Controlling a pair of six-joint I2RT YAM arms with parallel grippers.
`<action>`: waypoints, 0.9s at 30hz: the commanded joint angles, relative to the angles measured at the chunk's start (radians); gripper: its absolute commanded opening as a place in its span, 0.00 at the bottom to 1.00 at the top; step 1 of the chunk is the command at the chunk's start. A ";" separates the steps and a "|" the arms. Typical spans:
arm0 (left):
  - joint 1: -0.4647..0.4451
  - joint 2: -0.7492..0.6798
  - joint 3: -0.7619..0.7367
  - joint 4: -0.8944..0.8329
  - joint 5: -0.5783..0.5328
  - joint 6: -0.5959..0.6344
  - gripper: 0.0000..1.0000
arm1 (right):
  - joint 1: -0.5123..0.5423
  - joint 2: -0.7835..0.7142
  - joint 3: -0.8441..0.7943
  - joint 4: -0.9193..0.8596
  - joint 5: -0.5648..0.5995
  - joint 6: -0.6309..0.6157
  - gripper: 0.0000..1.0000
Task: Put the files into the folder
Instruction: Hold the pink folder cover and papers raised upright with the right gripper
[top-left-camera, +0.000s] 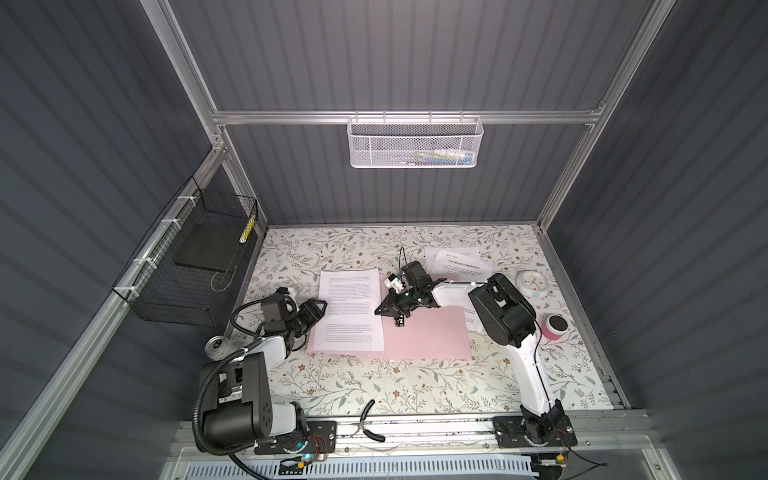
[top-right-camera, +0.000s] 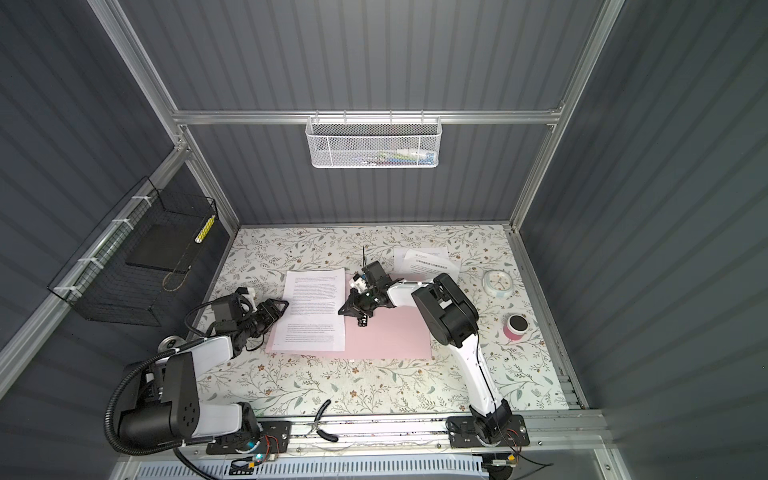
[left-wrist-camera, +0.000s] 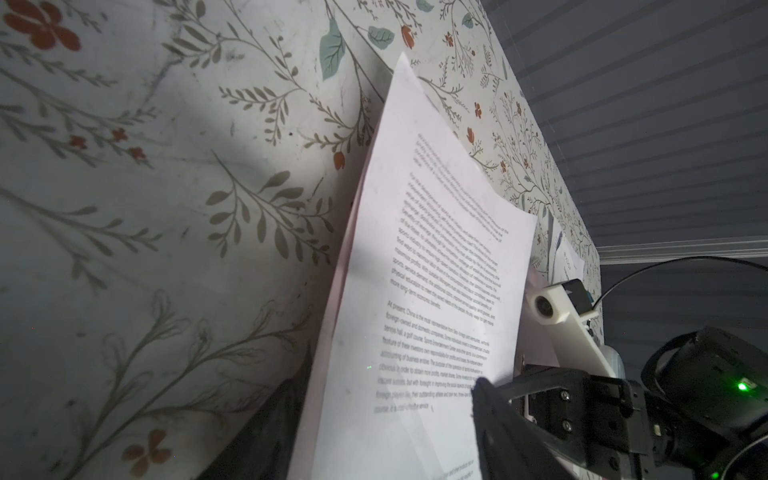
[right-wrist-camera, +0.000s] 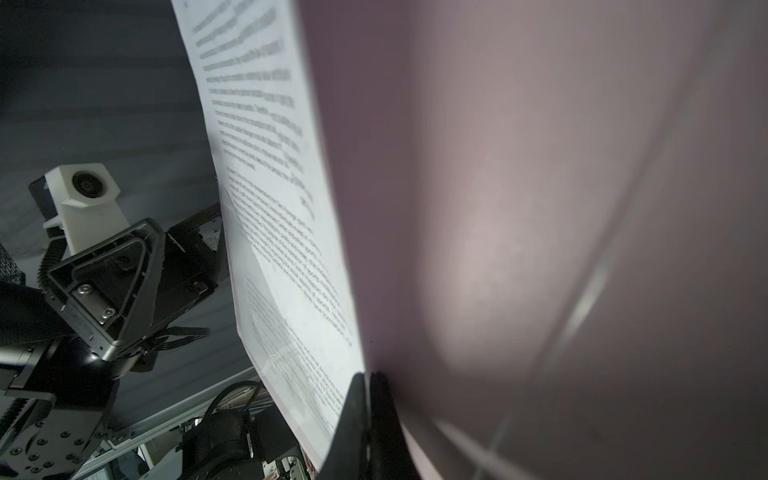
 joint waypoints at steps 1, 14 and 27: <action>0.000 -0.022 0.006 -0.019 0.024 0.000 0.67 | -0.003 0.012 -0.046 0.027 0.046 0.042 0.00; 0.000 -0.004 0.003 -0.004 0.036 -0.008 0.60 | -0.047 -0.003 -0.218 0.423 0.025 0.313 0.00; 0.000 0.001 0.006 0.001 0.045 -0.011 0.54 | -0.053 -0.039 -0.265 0.480 0.070 0.359 0.00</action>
